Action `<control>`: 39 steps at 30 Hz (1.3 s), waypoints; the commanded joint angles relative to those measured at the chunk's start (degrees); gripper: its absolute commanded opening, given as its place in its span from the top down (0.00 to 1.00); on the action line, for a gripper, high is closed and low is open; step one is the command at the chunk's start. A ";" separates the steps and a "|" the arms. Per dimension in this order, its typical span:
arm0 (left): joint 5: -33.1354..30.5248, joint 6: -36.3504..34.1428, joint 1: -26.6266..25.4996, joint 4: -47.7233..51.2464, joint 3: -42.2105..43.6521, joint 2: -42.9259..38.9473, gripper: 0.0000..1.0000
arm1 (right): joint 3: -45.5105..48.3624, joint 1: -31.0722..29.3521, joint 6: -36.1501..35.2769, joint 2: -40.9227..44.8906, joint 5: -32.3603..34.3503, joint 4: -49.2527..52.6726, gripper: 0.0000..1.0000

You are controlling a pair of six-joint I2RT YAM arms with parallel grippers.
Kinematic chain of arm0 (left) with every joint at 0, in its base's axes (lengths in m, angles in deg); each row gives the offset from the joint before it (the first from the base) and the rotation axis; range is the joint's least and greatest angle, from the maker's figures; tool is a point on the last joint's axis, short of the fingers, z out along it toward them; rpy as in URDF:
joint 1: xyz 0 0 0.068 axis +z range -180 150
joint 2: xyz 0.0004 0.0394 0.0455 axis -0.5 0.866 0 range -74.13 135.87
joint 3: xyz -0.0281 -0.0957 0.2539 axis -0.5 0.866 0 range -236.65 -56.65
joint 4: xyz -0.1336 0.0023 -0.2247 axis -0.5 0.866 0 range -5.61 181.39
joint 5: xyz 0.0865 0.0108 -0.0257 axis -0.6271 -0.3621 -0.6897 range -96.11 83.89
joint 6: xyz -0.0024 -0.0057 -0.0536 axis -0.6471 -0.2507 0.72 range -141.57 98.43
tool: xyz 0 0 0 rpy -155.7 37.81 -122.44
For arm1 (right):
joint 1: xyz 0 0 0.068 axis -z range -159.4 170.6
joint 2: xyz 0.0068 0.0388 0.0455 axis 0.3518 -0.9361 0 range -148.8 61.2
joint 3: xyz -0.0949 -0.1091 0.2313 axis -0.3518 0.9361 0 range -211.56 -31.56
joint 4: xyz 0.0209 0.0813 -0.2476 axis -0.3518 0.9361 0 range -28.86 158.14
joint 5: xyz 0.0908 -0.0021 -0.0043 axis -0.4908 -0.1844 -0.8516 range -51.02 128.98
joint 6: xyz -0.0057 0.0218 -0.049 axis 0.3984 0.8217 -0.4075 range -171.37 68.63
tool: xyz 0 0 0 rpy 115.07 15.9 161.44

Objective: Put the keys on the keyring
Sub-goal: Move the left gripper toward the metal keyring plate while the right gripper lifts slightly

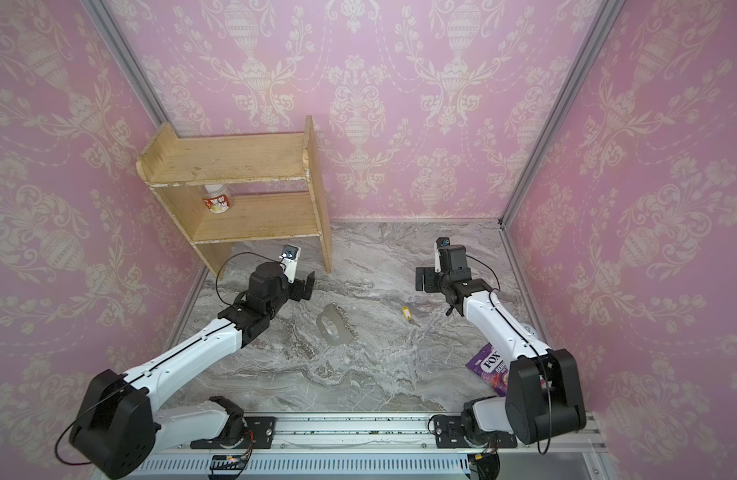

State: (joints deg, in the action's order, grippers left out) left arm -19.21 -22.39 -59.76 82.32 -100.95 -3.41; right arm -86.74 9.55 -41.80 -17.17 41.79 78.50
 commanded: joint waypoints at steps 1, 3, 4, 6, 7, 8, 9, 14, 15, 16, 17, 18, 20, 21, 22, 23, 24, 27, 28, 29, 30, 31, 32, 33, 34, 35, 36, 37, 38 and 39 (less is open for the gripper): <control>3.45 7.68 -5.93 16.11 -2.27 0.76 0.01 | -1.86 -1.40 3.76 2.04 -2.02 10.88 0.00; 6.87 11.30 -9.19 18.74 -3.29 1.15 0.01 | -1.57 -1.74 4.64 2.97 -3.54 13.03 0.00; 8.81 12.44 -10.32 19.52 -3.72 1.33 0.01 | -1.41 -1.78 4.84 3.46 -3.88 13.82 0.00; 12.62 14.00 -12.56 21.72 -5.06 2.18 0.01 | -0.79 -1.78 5.11 4.53 -4.16 15.49 0.00; 13.85 14.45 -13.33 22.72 -5.64 2.76 0.01 | -0.56 -1.77 5.19 5.08 -4.23 16.01 0.00; 15.41 15.03 -13.99 24.03 -6.46 3.58 0.01 | -0.31 -1.81 5.29 5.60 -4.43 16.48 0.00; 16.86 15.66 -14.36 25.29 -7.20 4.49 0.02 | -0.19 -1.77 5.29 6.12 -4.69 16.92 0.00; 20.28 22.56 -15.27 30.07 -11.06 10.05 0.17 | -0.45 -1.82 5.25 7.18 -3.71 18.27 0.00; 20.60 24.91 -15.52 30.50 -11.58 11.23 0.20 | -0.61 -1.81 5.20 7.18 -3.71 18.62 0.00; 20.54 27.11 -15.71 30.55 -12.02 12.34 0.23 | -0.78 -1.77 5.20 7.18 -3.82 18.75 0.00; 20.31 29.28 -15.85 30.73 -12.48 13.73 0.25 | -0.89 -1.78 5.29 7.26 -4.12 18.93 0.00; 20.67 30.85 -16.03 30.87 -12.99 15.33 0.27 | -0.90 -1.79 5.42 7.35 -4.35 18.91 0.00; 21.36 32.65 -16.42 32.23 -14.87 18.37 0.30 | -0.85 -1.78 5.40 7.53 -4.48 18.92 0.00; 21.73 33.22 -16.85 32.88 -16.04 20.10 0.32 | -0.70 -1.78 5.22 7.62 -4.40 18.93 0.00; 21.76 33.25 -17.42 33.65 -17.06 21.62 0.32 | -0.71 -1.79 5.05 7.57 -4.26 19.05 0.00; 21.22 32.84 -18.05 35.19 -18.58 23.13 0.33 | -0.76 -1.78 4.73 7.55 -4.13 19.35 0.00; 20.09 32.49 -18.63 36.84 -19.69 24.40 0.33 | -0.87 -1.78 4.55 7.42 -3.98 19.75 0.00; 18.40 32.09 -18.85 38.95 -22.28 27.18 0.36 | -0.94 -1.78 4.06 7.61 -3.96 20.19 0.00; 18.58 31.65 -18.85 39.11 -23.08 27.87 0.38 | -0.90 -1.76 3.97 7.70 -3.95 20.16 0.00; 18.70 31.13 -18.85 39.63 -24.11 28.70 0.39 | -0.81 -1.78 3.93 7.71 -3.95 20.25 0.00; 19.33 30.04 -18.85 39.94 -25.19 29.64 0.41 | -0.83 -1.74 3.89 7.77 -4.16 20.29 0.00; 19.56 28.99 -18.93 40.74 -26.09 30.37 0.43 | -0.73 -1.76 3.80 7.87 -4.32 20.42 0.00; 19.15 28.03 -18.91 42.02 -27.35 31.29 0.45 | -0.66 -1.78 3.64 8.03 -4.39 20.49 0.00; 18.71 27.10 -18.93 43.12 -28.27 32.15 0.47 | -0.48 -1.77 3.42 8.21 -4.39 20.51 0.00; 18.24 26.64 -18.93 43.88 -28.92 32.73 0.49 | -0.31 -1.78 3.24 8.31 -4.48 20.52 0.00; 17.90 26.59 -18.94 44.45 -29.51 33.43 0.51 | -0.13 -1.74 2.95 8.44 -4.46 20.42 0.00; 17.93 26.72 -18.93 44.81 -30.05 33.90 0.53 | 0.06 -1.78 2.67 8.58 -4.48 20.38 0.00; 18.10 27.23 -18.94 44.97 -30.42 34.30 0.55 | 0.10 -1.78 2.49 8.66 -4.56 20.34 0.00; 18.09 28.16 -18.98 44.96 -30.82 34.74 0.57 | 0.16 -1.78 2.39 8.71 -4.48 20.34 0.00; 17.91 29.36 -18.93 44.89 -31.00 34.99 0.59 | 0.16 -1.78 2.39 8.82 -4.48 20.13 0.00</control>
State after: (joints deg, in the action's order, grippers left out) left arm -0.07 6.25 -78.58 123.54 -130.30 30.25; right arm -87.09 7.84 -38.13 -9.65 38.27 97.74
